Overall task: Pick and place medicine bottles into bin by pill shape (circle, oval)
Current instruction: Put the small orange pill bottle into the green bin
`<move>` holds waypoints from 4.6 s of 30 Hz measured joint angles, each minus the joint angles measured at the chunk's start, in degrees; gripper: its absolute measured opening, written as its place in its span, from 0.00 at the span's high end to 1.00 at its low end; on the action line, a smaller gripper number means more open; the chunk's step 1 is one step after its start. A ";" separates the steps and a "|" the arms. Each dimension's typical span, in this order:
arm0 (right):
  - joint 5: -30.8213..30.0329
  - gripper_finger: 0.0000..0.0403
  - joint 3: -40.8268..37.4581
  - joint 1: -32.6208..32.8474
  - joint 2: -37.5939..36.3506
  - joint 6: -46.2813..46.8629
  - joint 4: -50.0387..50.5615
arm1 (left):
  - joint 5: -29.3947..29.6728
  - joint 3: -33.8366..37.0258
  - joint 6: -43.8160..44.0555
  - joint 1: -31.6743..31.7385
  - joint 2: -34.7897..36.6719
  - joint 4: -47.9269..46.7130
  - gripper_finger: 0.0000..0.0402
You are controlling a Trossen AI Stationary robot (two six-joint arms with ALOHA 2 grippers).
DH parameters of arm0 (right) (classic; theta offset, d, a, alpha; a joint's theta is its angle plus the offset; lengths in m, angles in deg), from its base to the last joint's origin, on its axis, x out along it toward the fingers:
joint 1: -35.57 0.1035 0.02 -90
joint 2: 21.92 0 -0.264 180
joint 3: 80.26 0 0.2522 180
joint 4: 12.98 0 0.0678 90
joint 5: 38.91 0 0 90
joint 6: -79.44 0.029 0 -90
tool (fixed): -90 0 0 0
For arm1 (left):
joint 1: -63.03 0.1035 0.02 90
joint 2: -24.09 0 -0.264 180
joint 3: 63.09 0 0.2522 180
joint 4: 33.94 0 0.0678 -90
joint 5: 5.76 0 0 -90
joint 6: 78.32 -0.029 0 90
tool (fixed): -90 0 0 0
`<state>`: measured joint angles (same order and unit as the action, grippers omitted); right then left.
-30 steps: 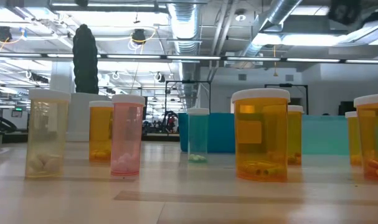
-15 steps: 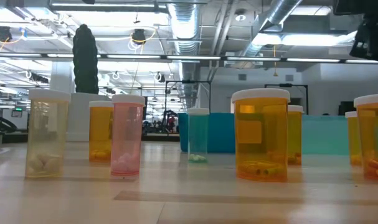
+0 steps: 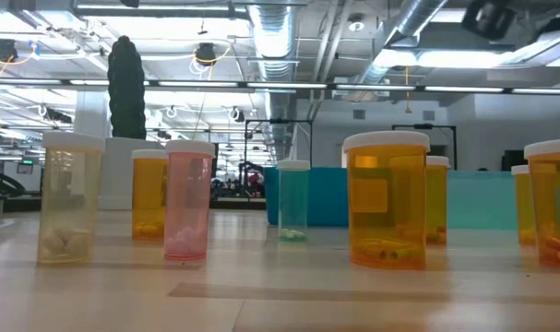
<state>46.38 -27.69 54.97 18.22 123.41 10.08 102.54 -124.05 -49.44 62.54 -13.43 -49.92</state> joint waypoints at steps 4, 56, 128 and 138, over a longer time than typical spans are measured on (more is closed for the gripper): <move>0.27 0.53 0.59 -4.41 -2.13 -6.88 -1.94 | 0.41 0.02 0.01 0.00 0.00 0.00 0.38; -24.91 0.40 -4.37 24.68 24.21 -3.32 12.99 | 2.85 0.04 0.70 -0.02 -7.13 2.97 0.38; -26.59 0.70 1.53 -17.04 12.79 -30.37 24.48 | 2.87 0.04 0.04 0.00 -7.10 2.97 0.38; -16.11 0.70 0.09 -35.24 19.70 -40.21 11.49 | 3.02 0.04 -0.85 0.00 -7.10 2.99 0.38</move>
<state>30.27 -27.61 19.73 37.92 83.19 21.57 105.56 -124.01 -50.29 62.54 -20.53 -46.93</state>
